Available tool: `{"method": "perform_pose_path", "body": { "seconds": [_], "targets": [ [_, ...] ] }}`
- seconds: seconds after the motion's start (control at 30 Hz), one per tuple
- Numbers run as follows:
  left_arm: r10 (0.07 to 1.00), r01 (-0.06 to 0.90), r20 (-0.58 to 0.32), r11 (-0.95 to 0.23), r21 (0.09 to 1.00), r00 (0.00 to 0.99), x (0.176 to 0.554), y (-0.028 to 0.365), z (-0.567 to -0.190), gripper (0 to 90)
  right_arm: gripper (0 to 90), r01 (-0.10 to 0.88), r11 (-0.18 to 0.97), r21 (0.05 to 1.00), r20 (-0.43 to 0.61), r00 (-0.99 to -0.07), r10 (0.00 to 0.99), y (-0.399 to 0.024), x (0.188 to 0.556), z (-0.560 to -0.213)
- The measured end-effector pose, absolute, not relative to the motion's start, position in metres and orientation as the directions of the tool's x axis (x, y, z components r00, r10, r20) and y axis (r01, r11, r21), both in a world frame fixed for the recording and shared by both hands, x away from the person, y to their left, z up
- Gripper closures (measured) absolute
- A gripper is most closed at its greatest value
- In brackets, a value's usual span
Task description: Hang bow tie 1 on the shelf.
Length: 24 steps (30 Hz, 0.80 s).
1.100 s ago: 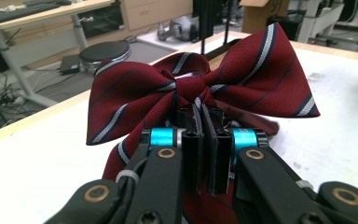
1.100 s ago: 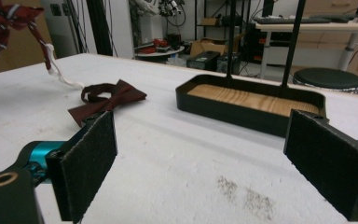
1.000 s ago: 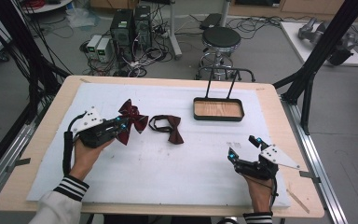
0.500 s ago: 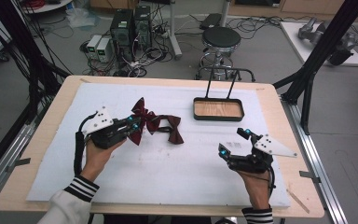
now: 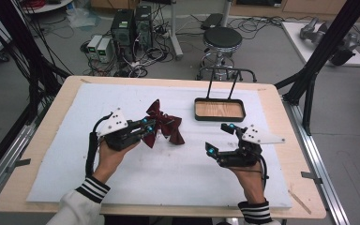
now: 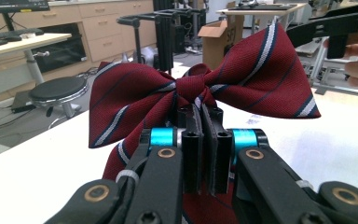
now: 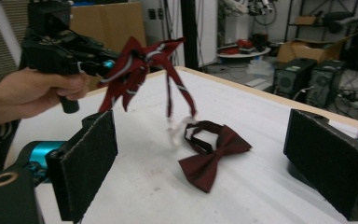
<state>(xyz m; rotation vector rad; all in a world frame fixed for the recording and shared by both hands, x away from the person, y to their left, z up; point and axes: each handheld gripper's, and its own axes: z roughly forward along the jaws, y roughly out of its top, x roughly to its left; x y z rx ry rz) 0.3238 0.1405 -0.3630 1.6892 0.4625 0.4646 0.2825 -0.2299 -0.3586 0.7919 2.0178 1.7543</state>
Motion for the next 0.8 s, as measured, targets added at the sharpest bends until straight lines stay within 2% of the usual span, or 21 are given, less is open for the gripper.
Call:
{"method": "perform_pose_path", "body": {
  "seconds": [0.17,0.23,0.4,0.8],
  "targets": [
    [0.538,0.039,0.053,-0.159,0.987,0.842,0.322,0.131,-0.363,86.3,9.2,0.193,0.085,0.978,0.108,-0.805,0.583,-0.217,0.285,-0.355],
    [0.532,0.035,0.054,-0.156,0.987,0.845,0.321,0.127,-0.363,86.3,14.4,0.199,0.085,0.976,0.117,-0.815,0.567,-0.212,0.286,-0.353],
    [0.52,0.025,0.064,-0.163,0.986,0.852,0.319,0.116,-0.363,86.3,15.7,0.221,0.082,0.972,0.143,-0.83,0.539,-0.199,0.289,-0.348],
    [0.492,0.017,0.065,-0.16,0.987,0.868,0.314,0.103,-0.364,86.3,31.5,0.253,0.145,0.957,0.156,-0.864,0.479,-0.173,0.296,-0.346]
  ]
}}
